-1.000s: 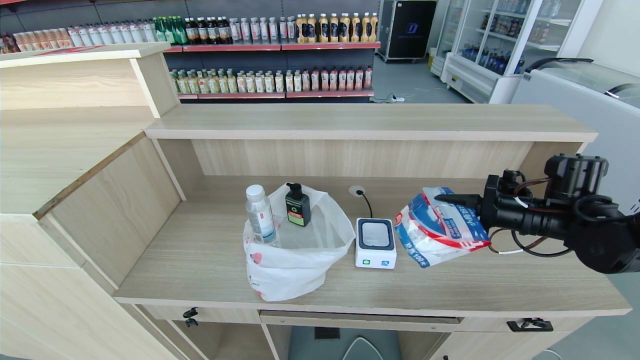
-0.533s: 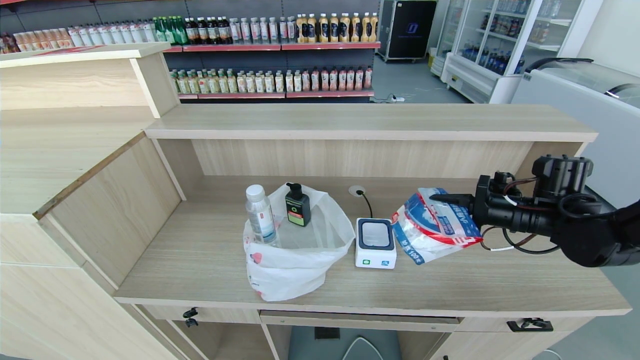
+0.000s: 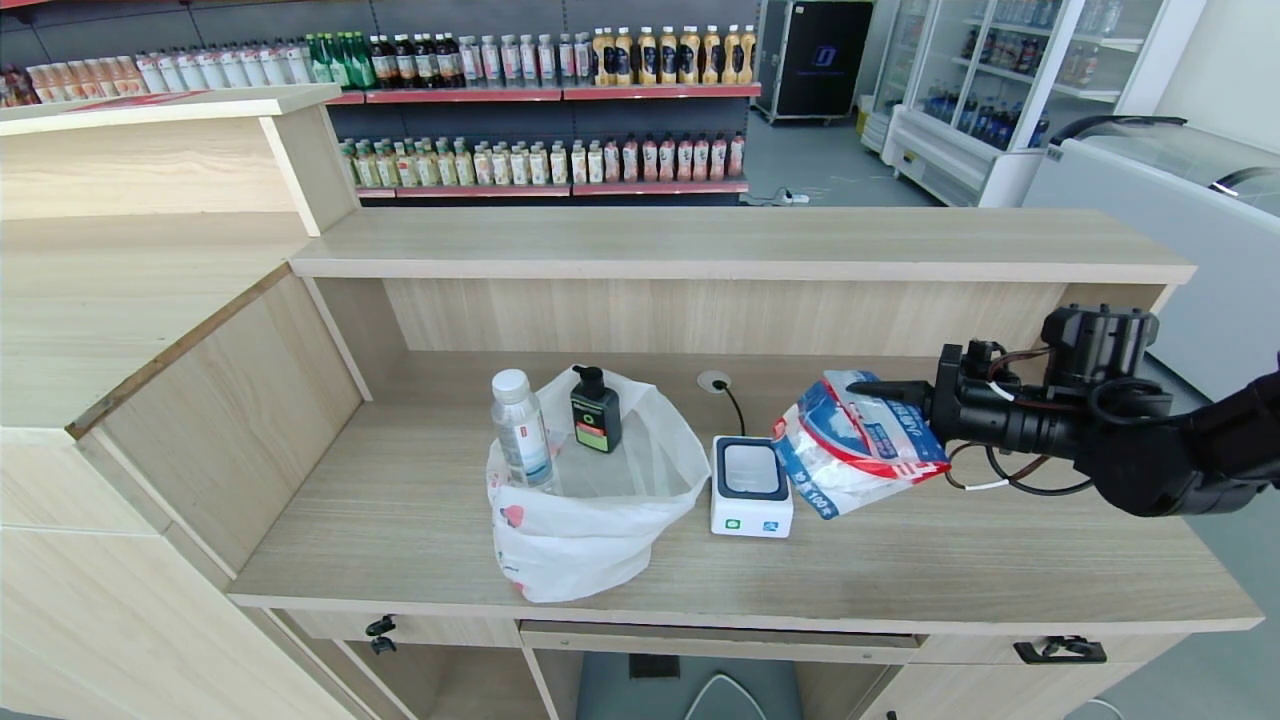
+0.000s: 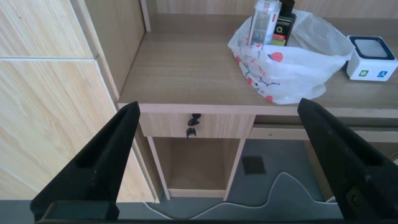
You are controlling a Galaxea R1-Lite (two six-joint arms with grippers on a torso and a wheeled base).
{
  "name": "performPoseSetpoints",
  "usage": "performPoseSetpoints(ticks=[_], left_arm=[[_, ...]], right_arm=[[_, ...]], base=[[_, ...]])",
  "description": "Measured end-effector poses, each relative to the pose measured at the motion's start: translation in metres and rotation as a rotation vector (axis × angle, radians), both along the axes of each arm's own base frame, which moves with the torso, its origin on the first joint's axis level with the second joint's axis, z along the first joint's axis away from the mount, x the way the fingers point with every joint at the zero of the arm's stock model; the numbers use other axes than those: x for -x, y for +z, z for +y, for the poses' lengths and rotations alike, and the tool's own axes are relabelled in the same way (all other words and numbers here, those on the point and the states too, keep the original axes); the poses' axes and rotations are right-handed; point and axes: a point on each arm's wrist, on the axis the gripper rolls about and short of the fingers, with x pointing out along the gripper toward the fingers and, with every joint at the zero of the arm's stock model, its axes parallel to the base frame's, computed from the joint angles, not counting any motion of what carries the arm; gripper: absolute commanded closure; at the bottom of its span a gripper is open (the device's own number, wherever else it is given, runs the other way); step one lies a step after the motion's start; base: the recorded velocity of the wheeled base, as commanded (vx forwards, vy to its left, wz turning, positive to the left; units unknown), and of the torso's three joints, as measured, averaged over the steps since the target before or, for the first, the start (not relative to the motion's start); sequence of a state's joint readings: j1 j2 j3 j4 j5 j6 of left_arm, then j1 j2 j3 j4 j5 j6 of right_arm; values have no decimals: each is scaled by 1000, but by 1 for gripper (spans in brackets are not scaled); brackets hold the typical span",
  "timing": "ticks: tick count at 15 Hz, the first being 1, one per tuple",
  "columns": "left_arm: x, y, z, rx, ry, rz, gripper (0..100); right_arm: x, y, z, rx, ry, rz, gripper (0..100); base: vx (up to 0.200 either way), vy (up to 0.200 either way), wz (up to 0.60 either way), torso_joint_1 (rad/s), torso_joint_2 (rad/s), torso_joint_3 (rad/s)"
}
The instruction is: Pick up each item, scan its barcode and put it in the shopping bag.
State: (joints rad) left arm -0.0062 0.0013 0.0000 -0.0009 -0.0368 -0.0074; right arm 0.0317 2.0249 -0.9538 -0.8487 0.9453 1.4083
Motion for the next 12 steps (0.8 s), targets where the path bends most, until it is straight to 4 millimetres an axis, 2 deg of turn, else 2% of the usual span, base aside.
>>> performPoseSetpoints(ticks=[9,12], left_arm=[[0,0,0,0,0,0,0],[0,0,0,0,0,0,0]], right_arm=[[-1,-6,11,-2,41,14,100],[1,4,11,1,45,-29,100]], base=[[0,0,0,0,0,0],[0,0,0,0,0,0]])
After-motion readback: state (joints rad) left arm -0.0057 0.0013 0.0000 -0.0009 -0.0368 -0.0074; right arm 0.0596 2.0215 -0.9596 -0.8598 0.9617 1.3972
